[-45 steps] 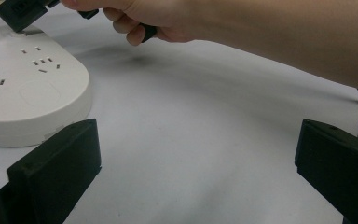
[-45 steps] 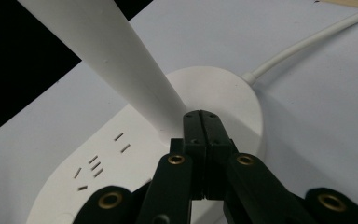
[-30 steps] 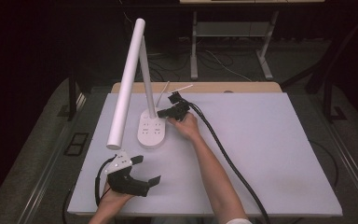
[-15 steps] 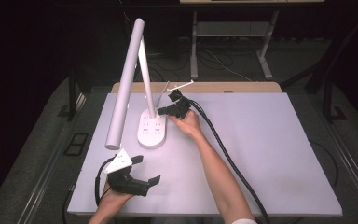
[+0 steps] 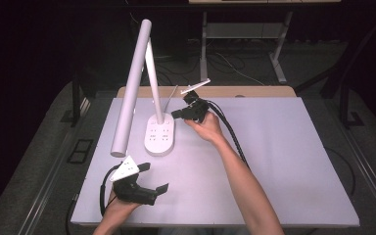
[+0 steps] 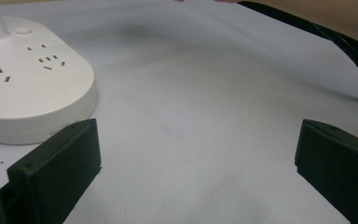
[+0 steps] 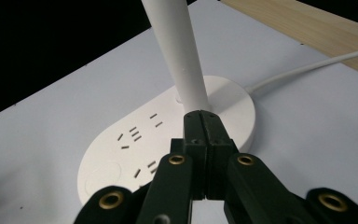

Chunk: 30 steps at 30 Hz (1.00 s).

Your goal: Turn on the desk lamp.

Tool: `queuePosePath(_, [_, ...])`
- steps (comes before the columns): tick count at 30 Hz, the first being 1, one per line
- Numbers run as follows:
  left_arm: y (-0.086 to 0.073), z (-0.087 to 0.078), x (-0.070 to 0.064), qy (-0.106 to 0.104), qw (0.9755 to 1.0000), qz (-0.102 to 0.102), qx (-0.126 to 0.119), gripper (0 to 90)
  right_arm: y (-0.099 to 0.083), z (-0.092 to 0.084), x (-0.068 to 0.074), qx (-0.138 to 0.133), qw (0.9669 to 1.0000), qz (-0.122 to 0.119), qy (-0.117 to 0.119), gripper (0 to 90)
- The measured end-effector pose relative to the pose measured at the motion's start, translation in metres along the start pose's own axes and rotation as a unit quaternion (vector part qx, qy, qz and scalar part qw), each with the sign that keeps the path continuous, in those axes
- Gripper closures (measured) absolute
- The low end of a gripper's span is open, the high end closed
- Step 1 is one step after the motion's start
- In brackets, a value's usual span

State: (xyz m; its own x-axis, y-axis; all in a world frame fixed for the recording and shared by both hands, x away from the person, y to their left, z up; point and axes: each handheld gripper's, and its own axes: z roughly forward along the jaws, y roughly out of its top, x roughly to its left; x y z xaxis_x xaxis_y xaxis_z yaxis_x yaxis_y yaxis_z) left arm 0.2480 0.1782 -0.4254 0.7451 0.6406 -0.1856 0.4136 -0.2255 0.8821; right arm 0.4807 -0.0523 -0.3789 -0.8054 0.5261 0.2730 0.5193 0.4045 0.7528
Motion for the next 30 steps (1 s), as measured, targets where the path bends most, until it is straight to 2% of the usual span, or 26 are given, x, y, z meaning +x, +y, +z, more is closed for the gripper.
queuePosePath(4, [0.0,0.0,0.0,0.001,1.0,0.001,0.0,0.0,-0.005,-0.018,-0.001,-0.005,1.0,-0.003,-0.005,89.4])
queuePosePath(5, [0.0,0.0,0.0,0.001,1.0,0.001,0.002,0.0,-0.005,-0.018,-0.001,-0.005,1.0,-0.003,-0.005,89.4])
queuePosePath(7, [0.0,0.001,0.0,0.001,1.0,0.001,0.003,0.0,-0.009,-0.032,0.0,-0.008,0.9999,-0.003,-0.008,89.4])
queuePosePath(8, [0.0,0.001,0.0,0.001,1.0,0.001,0.003,0.0,-0.009,-0.032,0.0,-0.008,0.9999,-0.003,-0.008,89.4])
queuePosePath(12, [0.0,0.002,-0.001,0.001,1.0,0.003,0.006,0.0,-0.02,-0.051,0.0,-0.014,0.9999,-0.001,-0.009,89.4])
queuePosePath(20, [0.0,0.003,-0.001,0.0,1.0,0.005,0.006,0.0,-0.036,-0.077,0.003,-0.015,0.9998,-0.003,-0.014,89.3])
queuePosePath(21, [0.0,0.003,-0.002,0.0,1.0,0.003,0.005,0.0,-0.041,-0.086,0.003,-0.021,0.9997,-0.002,-0.016,80.3])
queuePosePath(24, [0.0,0.004,-0.001,0.0,1.0,0.002,0.006,0.0,-0.046,-0.094,0.005,-0.028,0.9995,0.008,-0.012,72.9])
queuePosePath(26, [0.0,0.004,-0.001,0.0,1.0,0.002,0.007,0.0,-0.054,-0.107,0.008,-0.037,0.9991,0.012,-0.02,58.7])
queuePosePath(27, [0.0,0.004,-0.001,0.0,1.0,0.002,0.007,0.0,-0.054,-0.107,0.008,-0.037,0.9991,0.012,-0.02,58.7])
queuePosePath(28, [0.0,0.004,-0.002,-0.001,1.0,0.002,0.007,0.0,-0.06,-0.115,0.01,-0.047,0.9984,0.02,-0.024,47.4])
queuePosePath(29, [0.0,0.004,-0.002,0.0,1.0,0.001,0.007,0.0,-0.063,-0.119,0.01,-0.051,0.9981,0.021,-0.026,40.3])
queuePosePath(30, [0.0,0.004,-0.002,0.0,1.0,0.001,0.007,0.0,-0.063,-0.119,0.01,-0.051,0.9981,0.021,-0.026,40.3])
